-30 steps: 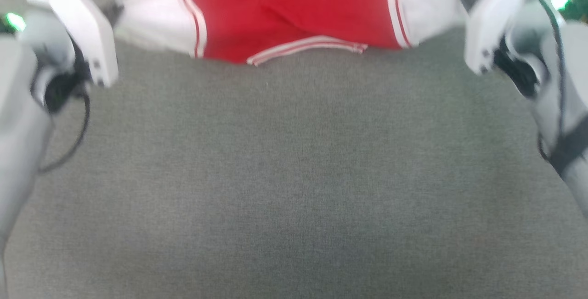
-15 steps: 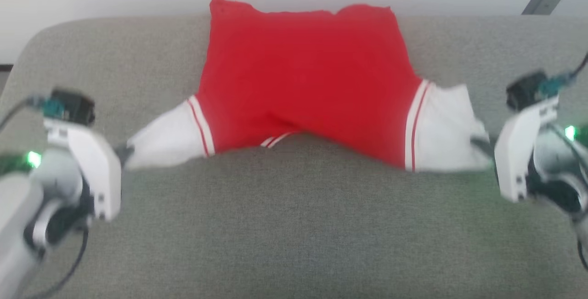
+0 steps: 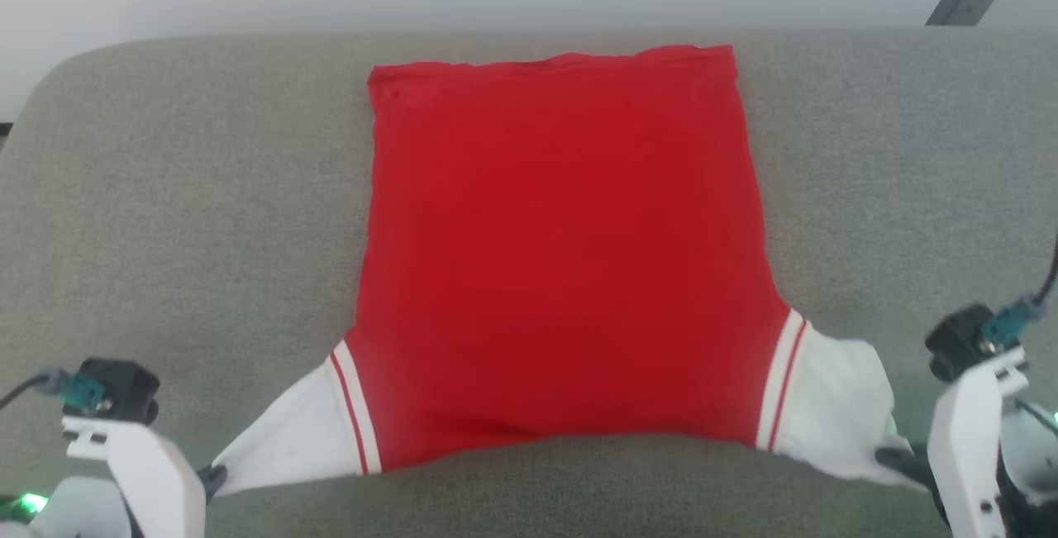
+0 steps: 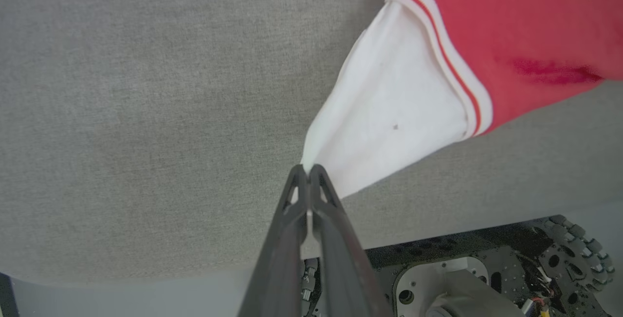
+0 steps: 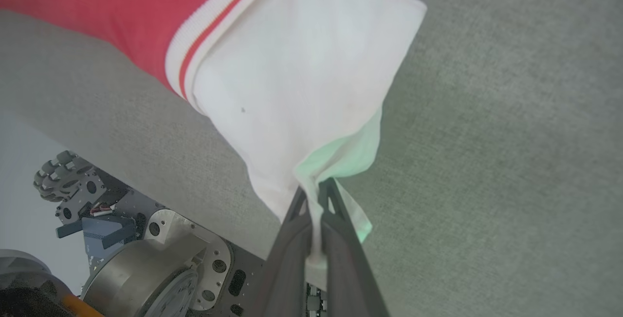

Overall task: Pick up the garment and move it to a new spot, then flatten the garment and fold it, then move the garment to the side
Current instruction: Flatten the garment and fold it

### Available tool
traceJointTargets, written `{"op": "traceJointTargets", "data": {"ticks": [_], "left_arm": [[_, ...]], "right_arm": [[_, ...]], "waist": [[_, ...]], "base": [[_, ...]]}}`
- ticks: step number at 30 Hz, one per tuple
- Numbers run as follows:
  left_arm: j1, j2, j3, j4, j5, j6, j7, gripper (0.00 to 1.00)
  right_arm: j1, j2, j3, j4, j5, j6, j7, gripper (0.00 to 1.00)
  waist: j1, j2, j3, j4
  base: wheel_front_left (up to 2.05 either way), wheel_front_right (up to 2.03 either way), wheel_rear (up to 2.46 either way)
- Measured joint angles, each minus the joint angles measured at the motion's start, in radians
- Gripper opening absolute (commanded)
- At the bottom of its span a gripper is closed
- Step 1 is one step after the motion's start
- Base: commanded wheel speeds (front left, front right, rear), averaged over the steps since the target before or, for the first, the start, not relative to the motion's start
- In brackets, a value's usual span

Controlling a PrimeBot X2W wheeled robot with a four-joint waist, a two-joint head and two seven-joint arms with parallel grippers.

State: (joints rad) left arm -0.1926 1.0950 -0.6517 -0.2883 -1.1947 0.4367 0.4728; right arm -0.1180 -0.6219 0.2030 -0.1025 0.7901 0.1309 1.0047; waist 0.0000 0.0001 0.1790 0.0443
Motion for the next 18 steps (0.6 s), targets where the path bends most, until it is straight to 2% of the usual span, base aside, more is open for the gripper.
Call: {"op": "traceJointTargets", "data": {"ticks": [3,6,9,13,15,16,17,18], "left_arm": [[0.049,0.025,0.009,-0.033,-0.002,0.027,-0.032,0.00],[0.076,0.017,0.008,-0.028,-0.004,0.028,-0.062,0.00],[0.077,-0.012,0.001,0.006,0.001,0.006,-0.086,0.00],[0.050,-0.072,-0.018,0.058,0.013,-0.032,-0.098,0.00],[0.032,-0.095,-0.026,0.081,0.022,-0.047,-0.098,0.00],[0.021,-0.105,-0.030,0.091,0.026,-0.056,-0.098,0.00],[0.007,-0.122,-0.035,0.107,0.029,-0.065,-0.101,0.00],[0.000,-0.130,-0.035,0.115,0.030,-0.069,-0.104,0.00]], "right_arm": [[0.079,0.026,-0.065,-0.071,-0.026,0.000,0.046,0.00],[0.118,0.081,-0.108,-0.112,-0.067,0.000,0.052,0.00],[0.130,0.122,-0.115,-0.113,-0.118,0.000,0.039,0.00],[0.120,0.165,-0.098,-0.054,-0.175,0.000,-0.009,0.00],[0.097,0.181,-0.095,-0.011,-0.200,0.000,-0.047,0.33],[0.088,0.183,-0.086,0.009,-0.212,0.000,-0.055,0.43],[0.074,0.192,-0.082,0.046,-0.216,0.001,-0.067,1.00],[0.068,0.195,-0.077,0.057,-0.219,0.001,-0.079,1.00]], "waist": [[0.0000,0.0000,0.014,0.001],[0.0000,0.0000,0.032,0.004],[0.0000,0.0000,0.052,0.009],[0.0000,0.0000,0.076,0.016],[0.0000,0.0000,0.086,0.019],[0.0000,0.0000,0.089,0.021],[0.0000,0.0000,0.094,0.022],[0.0000,0.0000,0.095,0.022]], "base": [[0.00,0.00,0.00],[0.00,0.00,0.00],[0.00,0.00,0.00],[0.00,0.00,0.00],[0.00,0.00,0.00],[0.00,0.00,0.00],[0.00,0.00,0.00],[0.00,0.00,0.00]]}}
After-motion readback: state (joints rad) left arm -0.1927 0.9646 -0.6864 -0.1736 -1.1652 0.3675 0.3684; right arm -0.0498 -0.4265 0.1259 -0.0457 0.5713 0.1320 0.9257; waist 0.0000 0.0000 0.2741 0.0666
